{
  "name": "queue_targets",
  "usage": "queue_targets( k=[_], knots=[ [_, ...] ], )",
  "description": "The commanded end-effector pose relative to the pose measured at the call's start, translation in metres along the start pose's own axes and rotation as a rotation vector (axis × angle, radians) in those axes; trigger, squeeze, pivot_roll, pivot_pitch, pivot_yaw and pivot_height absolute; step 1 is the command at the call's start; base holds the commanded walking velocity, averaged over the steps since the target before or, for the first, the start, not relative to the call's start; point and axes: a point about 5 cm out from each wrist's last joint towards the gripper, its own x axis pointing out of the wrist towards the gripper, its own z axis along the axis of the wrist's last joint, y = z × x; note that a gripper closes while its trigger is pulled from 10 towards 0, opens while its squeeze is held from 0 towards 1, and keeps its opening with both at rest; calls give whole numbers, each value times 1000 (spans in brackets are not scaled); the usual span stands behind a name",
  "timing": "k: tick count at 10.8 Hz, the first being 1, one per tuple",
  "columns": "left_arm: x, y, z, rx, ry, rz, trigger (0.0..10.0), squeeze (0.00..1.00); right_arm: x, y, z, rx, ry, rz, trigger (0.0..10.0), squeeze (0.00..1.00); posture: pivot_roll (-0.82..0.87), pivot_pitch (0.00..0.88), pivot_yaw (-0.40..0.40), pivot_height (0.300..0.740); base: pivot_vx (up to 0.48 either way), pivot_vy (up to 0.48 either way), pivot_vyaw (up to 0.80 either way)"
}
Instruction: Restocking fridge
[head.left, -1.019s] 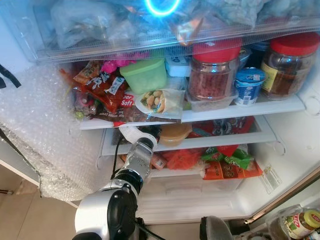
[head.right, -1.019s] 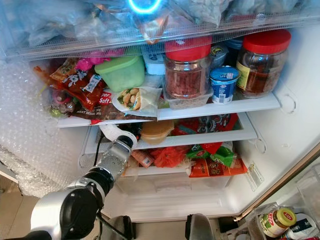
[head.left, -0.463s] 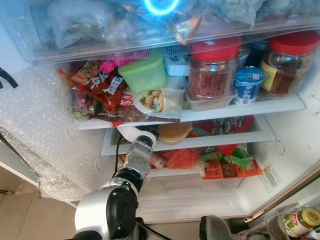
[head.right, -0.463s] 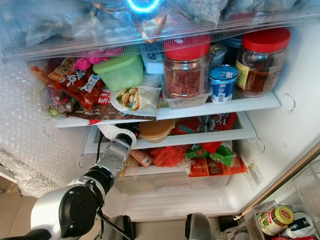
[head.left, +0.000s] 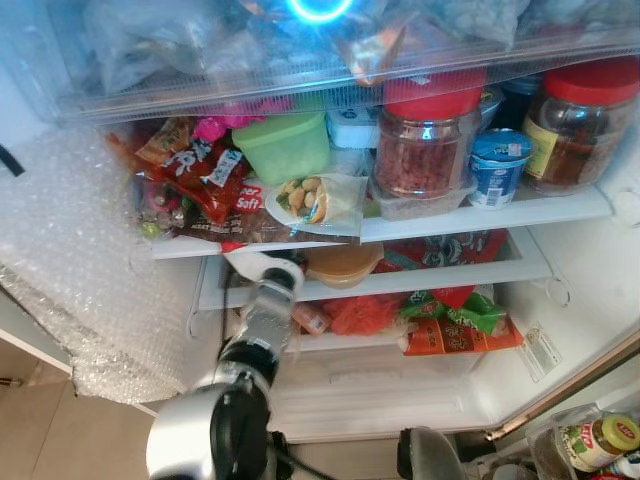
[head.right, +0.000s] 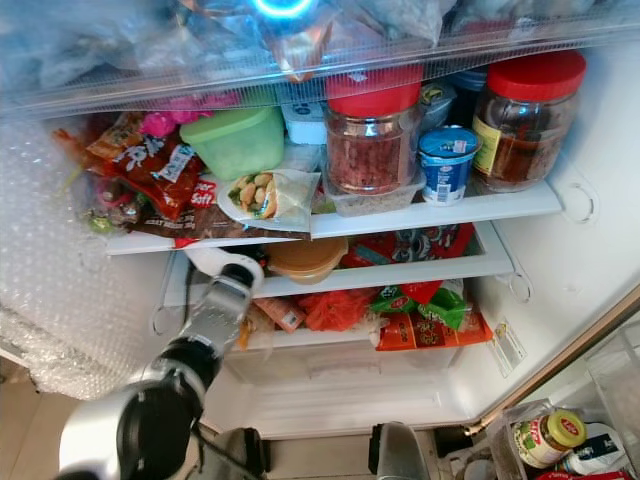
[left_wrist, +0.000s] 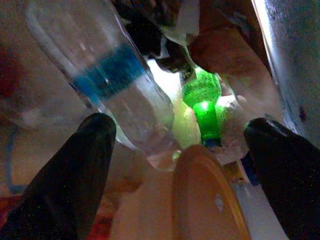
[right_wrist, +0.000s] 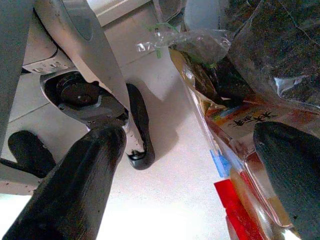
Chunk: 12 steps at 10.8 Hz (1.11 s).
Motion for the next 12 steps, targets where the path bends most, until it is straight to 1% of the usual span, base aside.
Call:
queue_targets(
  k=[1, 2, 3, 4, 6, 7, 8, 10, 11, 12],
  knots=[
    [-6, -12, -13, 14, -3, -86, 10000, 0, -2, 1, -7, 15, 20, -2, 10000, 0, -163, 63, 124, 625, 0, 0, 0],
    [-9, -10, -11, 28, 1, -93, 10000, 0, -2, 1, -7, 15, 20, -2, 10000, 0, -163, 63, 124, 625, 0, 0, 0],
    [-15, -4, -7, 55, 10, -98, 10000, 0, -2, 1, -7, 15, 20, -1, 10000, 0, -163, 62, 126, 625, 0, 0, 0],
    [-27, 4, -4, 110, 25, -114, 10000, 0, -2, 1, -7, 16, 21, -1, 10000, 0, -164, 57, 132, 625, 0, 0, 0],
    [-40, 7, -2, 176, 59, -144, 10000, 0, -2, 1, -8, 17, 21, 0, 10000, 0, -166, 50, 136, 625, 0, 0, 0],
    [-51, 8, -1, 279, 87, -188, 10000, 0, -2, 2, -8, 20, 19, 0, 10000, 0, -168, 48, 138, 625, 0, 0, 0],
    [-54, 8, -1, 304, 96, -202, 10000, 0, -2, 2, -8, 20, 19, -1, 10000, 0, -168, 45, 140, 625, 0, 0, 0],
    [-70, 6, 0, 443, 145, -254, 10000, 0, -2, 2, -8, 22, 20, -2, 10000, 0, -167, 40, 145, 625, 0, 0, 0],
    [-73, 7, 1, 460, 148, -250, 10000, 0, -2, 2, -8, 22, 20, -1, 10000, 0, -169, 40, 147, 625, 0, 0, 0],
    [-81, 9, 5, 527, 154, -250, 10000, 0, -2, 2, -9, 23, 21, 0, 10000, 0, -170, 42, 147, 625, 0, 0, 0]
  ],
)
